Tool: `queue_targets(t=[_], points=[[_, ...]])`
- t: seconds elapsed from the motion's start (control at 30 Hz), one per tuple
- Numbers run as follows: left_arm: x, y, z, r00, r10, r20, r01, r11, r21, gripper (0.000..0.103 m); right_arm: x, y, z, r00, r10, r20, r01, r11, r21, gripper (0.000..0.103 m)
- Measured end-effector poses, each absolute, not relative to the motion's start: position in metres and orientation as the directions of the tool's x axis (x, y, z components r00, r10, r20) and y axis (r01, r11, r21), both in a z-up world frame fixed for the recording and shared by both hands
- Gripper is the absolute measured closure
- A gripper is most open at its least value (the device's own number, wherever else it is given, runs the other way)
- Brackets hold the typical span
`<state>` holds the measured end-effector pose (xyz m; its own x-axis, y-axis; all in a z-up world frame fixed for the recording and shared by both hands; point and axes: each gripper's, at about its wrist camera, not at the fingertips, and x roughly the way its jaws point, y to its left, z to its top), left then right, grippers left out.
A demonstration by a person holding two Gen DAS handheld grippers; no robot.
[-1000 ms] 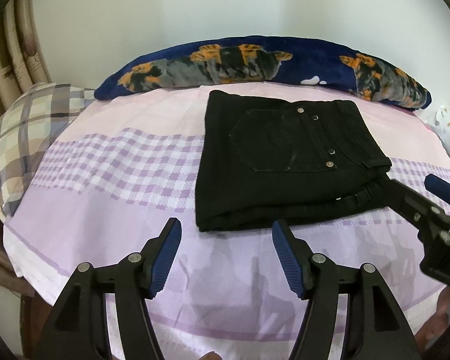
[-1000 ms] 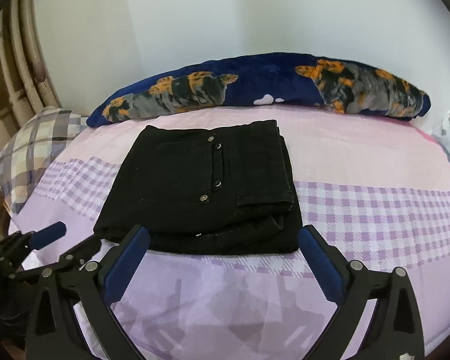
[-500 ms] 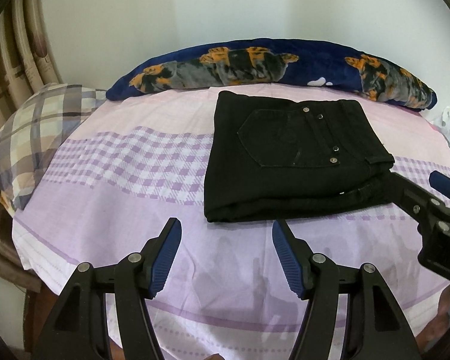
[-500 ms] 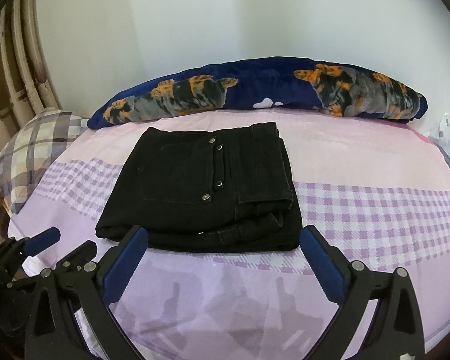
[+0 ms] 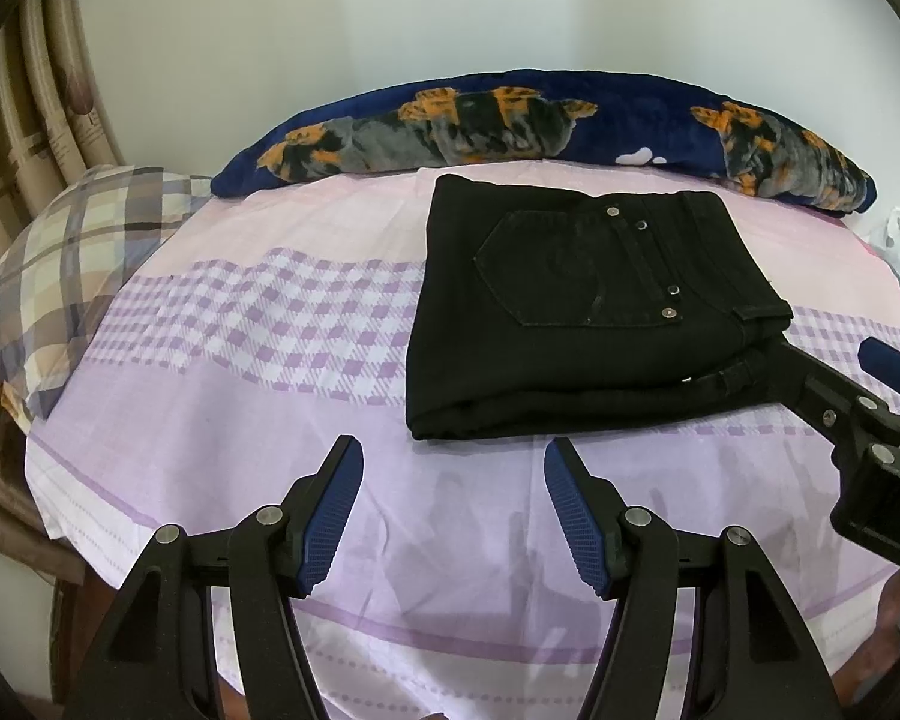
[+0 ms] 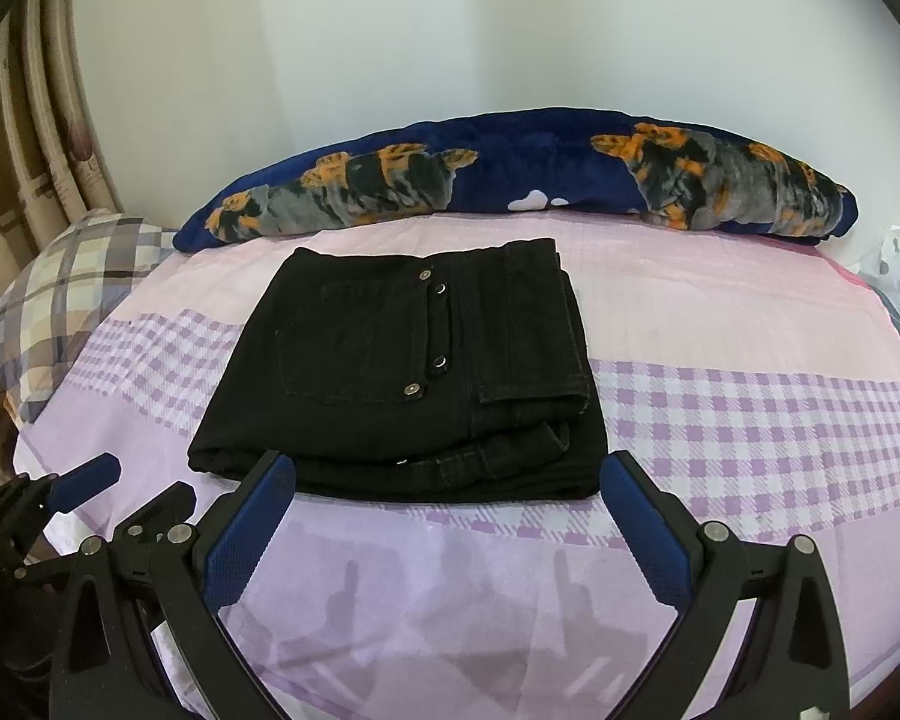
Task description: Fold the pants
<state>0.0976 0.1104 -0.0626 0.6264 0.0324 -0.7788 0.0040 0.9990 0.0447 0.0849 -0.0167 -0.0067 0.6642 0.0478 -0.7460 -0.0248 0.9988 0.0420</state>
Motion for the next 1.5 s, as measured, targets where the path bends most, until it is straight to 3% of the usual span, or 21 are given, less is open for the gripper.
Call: queue_targets(t=[1.5], points=[[0.0991, 0.1100, -0.0666, 0.619, 0.029, -0.785, 0.011, 0.999, 0.046, 0.039, 0.0839, -0.0176, -0.0158, 0.650, 0.051, -0.759, -0.030, 0.999, 0.042, 0.002]])
